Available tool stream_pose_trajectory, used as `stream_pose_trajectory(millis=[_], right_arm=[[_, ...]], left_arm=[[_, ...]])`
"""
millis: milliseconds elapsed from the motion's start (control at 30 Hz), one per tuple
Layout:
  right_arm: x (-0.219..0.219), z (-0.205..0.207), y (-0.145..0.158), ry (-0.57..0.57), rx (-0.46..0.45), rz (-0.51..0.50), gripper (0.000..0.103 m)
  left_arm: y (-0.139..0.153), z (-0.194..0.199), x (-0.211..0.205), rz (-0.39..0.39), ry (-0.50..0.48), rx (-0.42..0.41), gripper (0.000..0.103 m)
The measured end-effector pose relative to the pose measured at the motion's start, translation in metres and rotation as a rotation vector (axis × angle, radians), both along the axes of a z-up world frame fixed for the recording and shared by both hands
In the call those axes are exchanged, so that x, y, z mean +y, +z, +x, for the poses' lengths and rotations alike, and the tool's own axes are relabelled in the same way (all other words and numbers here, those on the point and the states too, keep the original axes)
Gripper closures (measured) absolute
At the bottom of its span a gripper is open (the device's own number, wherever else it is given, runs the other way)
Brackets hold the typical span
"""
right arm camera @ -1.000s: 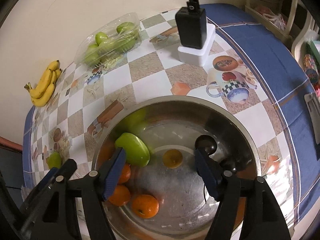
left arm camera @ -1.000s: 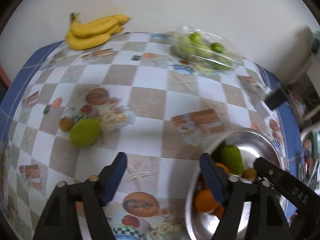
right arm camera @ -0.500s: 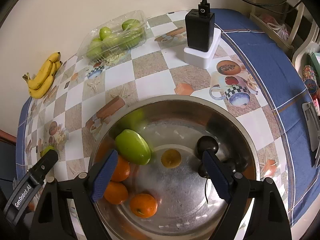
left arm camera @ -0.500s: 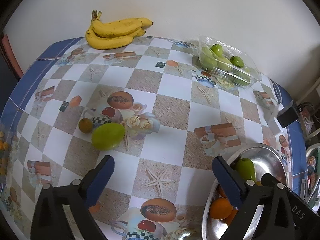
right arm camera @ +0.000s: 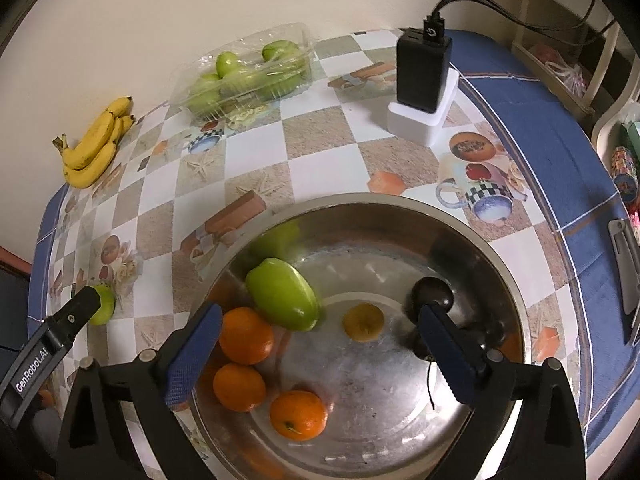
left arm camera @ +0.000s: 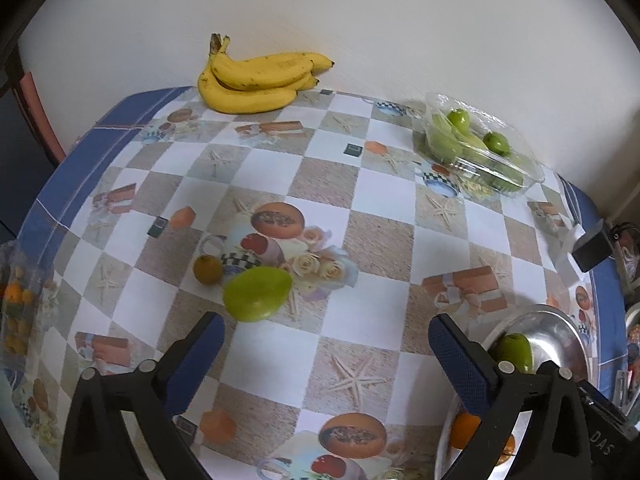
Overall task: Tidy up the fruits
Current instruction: 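Move both open tools from the bowl toward the loose fruit on the table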
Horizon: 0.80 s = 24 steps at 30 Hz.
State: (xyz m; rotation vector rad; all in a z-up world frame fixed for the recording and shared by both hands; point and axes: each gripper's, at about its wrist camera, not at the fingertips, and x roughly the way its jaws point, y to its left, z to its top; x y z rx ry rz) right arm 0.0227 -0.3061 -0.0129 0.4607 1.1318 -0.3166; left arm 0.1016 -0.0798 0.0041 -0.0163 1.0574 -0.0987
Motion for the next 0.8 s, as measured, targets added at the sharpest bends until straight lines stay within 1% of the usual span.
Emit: stream_pose_trajectory(millis=[100,267,367,600,700,800], right_arm=[[0.003,0.001,0.001,0.008,-0.021,0.008,0.004],[0.007,0.003,-0.002,0.015,-0.019,-0.004,0.004],[0.010,0.004,-0.003,0.018,-0.025,-0.008,0.004],[0.017,0.008,-0.006,0.020,-0.024,0.008,0.004],[0.023,0.011,-0.007,0.031,-0.012,-0.015,0.004],[0.028,0.015,-0.010,0.044,0.008,-0.034,0.004]], left_arm=[[0.002,0.002,0.005,0.019,0.000,-0.013,0.000],[0.003,0.007,0.016,0.046,0.000,-0.031,0.000],[0.003,0.010,0.027,0.069,0.020,-0.054,0.000],[0.008,0.017,0.056,0.082,0.068,-0.105,0.000],[0.008,0.019,0.066,0.087,0.078,-0.109,0.000],[0.009,0.021,0.073,0.071,0.072,-0.104,0.000]])
